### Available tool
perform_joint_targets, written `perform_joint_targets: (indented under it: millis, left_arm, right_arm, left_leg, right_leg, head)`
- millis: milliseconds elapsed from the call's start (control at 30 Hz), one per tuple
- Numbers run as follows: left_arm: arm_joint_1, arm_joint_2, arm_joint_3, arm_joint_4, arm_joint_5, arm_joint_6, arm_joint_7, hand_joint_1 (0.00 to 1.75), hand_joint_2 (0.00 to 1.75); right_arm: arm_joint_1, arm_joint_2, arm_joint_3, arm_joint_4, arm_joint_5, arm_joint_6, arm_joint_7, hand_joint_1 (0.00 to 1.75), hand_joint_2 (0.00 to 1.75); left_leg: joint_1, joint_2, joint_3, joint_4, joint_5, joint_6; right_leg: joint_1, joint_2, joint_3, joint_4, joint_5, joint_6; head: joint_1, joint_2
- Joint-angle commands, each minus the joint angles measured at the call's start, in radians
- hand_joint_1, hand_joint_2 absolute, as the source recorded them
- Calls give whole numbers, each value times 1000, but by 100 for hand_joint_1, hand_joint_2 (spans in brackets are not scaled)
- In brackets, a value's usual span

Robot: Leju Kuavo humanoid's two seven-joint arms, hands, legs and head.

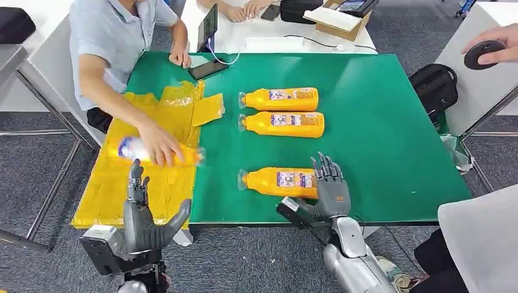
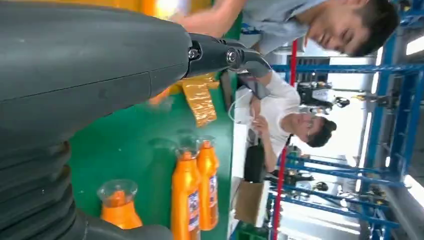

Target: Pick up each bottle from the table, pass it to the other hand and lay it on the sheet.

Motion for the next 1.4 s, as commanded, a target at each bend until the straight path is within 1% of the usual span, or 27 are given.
perform_joint_targets:
  millis: [33,133,267,333,367,400,433,467,500,533,567,600,700,767,800,867,967,1033,1067,1100,1133,1167,1200,1233,1267,1300,1400]
  left_arm:
    - [-54,33,-31,119,-11,12,46,0,175]
    - [-62,35,-35,125,-20,10,50,0,175]
    - [-74,34,-38,134,-24,6,53,0,175]
    - [-82,36,-45,137,-29,0,51,0,175]
    - [-85,33,-46,138,-29,0,51,0,175]
    - [-88,34,-50,140,-30,-5,52,0,175]
    - [-89,33,-51,141,-30,-7,53,0,175]
    - [-89,33,-51,141,-30,-7,53,0,175]
    - [-92,34,-53,144,-31,-10,55,0,175]
    - [-94,35,-54,146,-32,-12,58,0,175]
    - [-96,36,-55,150,-33,-14,61,0,175]
    - [-98,36,-55,155,-34,-18,68,0,175]
    - [-109,36,-56,171,-36,-26,80,0,175]
    - [-110,36,-56,173,-36,-27,80,0,175]
    - [-117,36,-56,182,-38,-29,84,0,175]
    - [-119,35,-55,185,-38,-29,84,0,175]
    - [-122,30,-47,183,-38,-25,85,0,175]
    - [-118,29,-49,182,-35,-26,85,0,175]
    - [-117,29,-50,183,-35,-26,85,0,175]
    - [-112,31,-54,181,-29,-29,81,0,175]
    - [-109,32,-56,180,-26,-30,81,0,175]
    - [-107,32,-56,181,-26,-31,81,0,175]
    - [-100,28,-52,184,-1,-38,91,0,175]
    - [-95,25,-49,191,25,-47,105,0,175]
    - [-92,26,-52,195,27,-47,105,0,175]
    - [-97,36,-54,225,78,-59,143,0,175]
    - [-107,46,-55,257,105,-59,119,0,175]
  right_arm:
    - [-108,-4,-22,239,-2,123,46,0,175]
    - [-125,-3,-19,270,-9,135,34,0,175]
    - [-153,17,-9,314,-9,148,24,0,175]
    - [-172,25,1,346,-10,185,21,0,175]
    - [-177,26,3,352,-13,198,15,7,175]
    - [-187,24,10,366,-12,216,14,134,175]
    - [-191,23,11,373,-13,226,14,136,175]
    - [-191,23,11,373,-13,226,14,162,175]
    - [-202,23,14,390,-15,256,24,168,175]
    - [-205,22,15,397,-16,272,30,166,175]
    - [-211,19,17,407,-15,290,36,171,175]
    - [-220,12,22,425,-18,342,59,171,175]
    - [-236,0,31,459,-19,428,99,175,175]
    - [-237,-2,32,460,-19,432,99,175,175]
    - [-242,-2,30,471,-26,464,106,175,175]
    - [-243,-1,22,472,-37,480,110,175,175]
    - [-237,10,14,464,-57,496,104,173,175]
    - [-215,27,-41,439,-147,507,15,173,175]
    - [-212,28,-41,439,-148,506,14,171,175]
    - [-197,40,-76,417,-210,500,-50,173,175]
    - [-191,47,-96,409,-248,505,-80,171,175]
    - [-189,50,-96,409,-249,504,-81,173,175]
    - [-165,62,-112,362,-308,483,-162,173,175]
    - [-151,76,-131,335,-359,482,-216,175,175]
    - [-147,81,-125,328,-366,485,-218,175,175]
    - [-118,100,-145,265,-443,498,-277,175,175]
    - [-104,104,-124,229,-455,498,-256,175,175]
  left_leg:
    - [0,0,4,-2,0,-1]
    - [0,1,3,-1,0,0]
    - [1,0,7,-2,0,-1]
    - [0,1,6,-1,0,-1]
    - [1,1,8,-2,0,-1]
    - [0,1,9,-2,0,-2]
    - [1,2,10,-3,0,-2]
    - [1,1,10,-2,0,-1]
    - [1,1,10,-2,0,-2]
    - [0,1,9,-2,0,-1]
    - [0,1,9,-1,0,-1]
    - [1,1,11,-2,0,-1]
    - [1,-2,13,-3,1,-1]
    - [1,0,15,-2,1,-1]
    - [1,0,16,-2,0,-1]
    - [1,-1,19,-2,0,0]
    - [1,-1,21,-3,-1,1]
    - [1,0,25,-2,-3,1]
    - [1,-1,25,-3,-2,1]
    - [1,0,27,-2,-3,1]
    - [2,-1,27,-4,-2,1]
    - [1,0,30,-3,-4,1]
    - [2,0,30,-4,-4,1]
    - [2,3,31,-2,-6,0]
    - [2,3,31,-4,-6,0]
    - [2,5,32,-3,-7,0]
    - [1,6,33,-3,-7,0]
  right_leg:
    - [0,-1,4,-1,-1,-1]
    - [0,-1,3,-1,0,-1]
    - [1,-3,7,-2,-1,-3]
    - [1,-2,6,-2,0,-2]
    - [1,-1,8,-2,0,-3]
    - [1,-2,8,-2,0,-3]
    - [1,-2,9,-3,0,-3]
    - [1,-2,9,-2,0,-3]
    - [1,-2,9,-2,0,-3]
    - [1,-1,8,-2,0,-2]
    - [1,-1,9,-2,0,-1]
    - [1,-2,10,-2,0,-2]
    - [1,-5,12,-3,0,-2]
    - [1,-3,13,-3,0,-2]
    - [1,-3,14,-3,1,-2]
    - [1,-5,15,-4,0,-2]
    - [2,-5,10,-5,-3,-3]
    - [1,-3,13,-4,-4,-3]
    - [2,-4,13,-5,-4,-3]
    - [2,-3,15,-5,-4,-2]
    - [2,-5,17,-7,-3,-2]
    - [2,-3,19,-6,-4,-1]
    - [3,-4,19,-7,-3,-1]
    - [2,-1,20,-6,-4,-1]
    - [3,-1,22,-7,-3,-1]
    - [3,3,26,-6,-3,-1]
    - [2,5,30,-6,-3,-1]
  head:
    - [0,0]
    - [0,0]
    - [0,0]
    - [0,0]
    - [0,0]
    - [0,0]
    - [0,0]
    - [0,0]
    - [0,0]
    - [0,0]
    - [0,0]
    - [0,0]
    - [0,0]
    - [0,0]
    - [0,0]
    - [0,0]
    - [0,0]
    - [0,0]
    - [0,0]
    - [0,0]
    - [0,0]
    - [0,0]
    - [0,0]
    - [0,0]
    - [0,0]
    - [0,0]
    - [0,0]
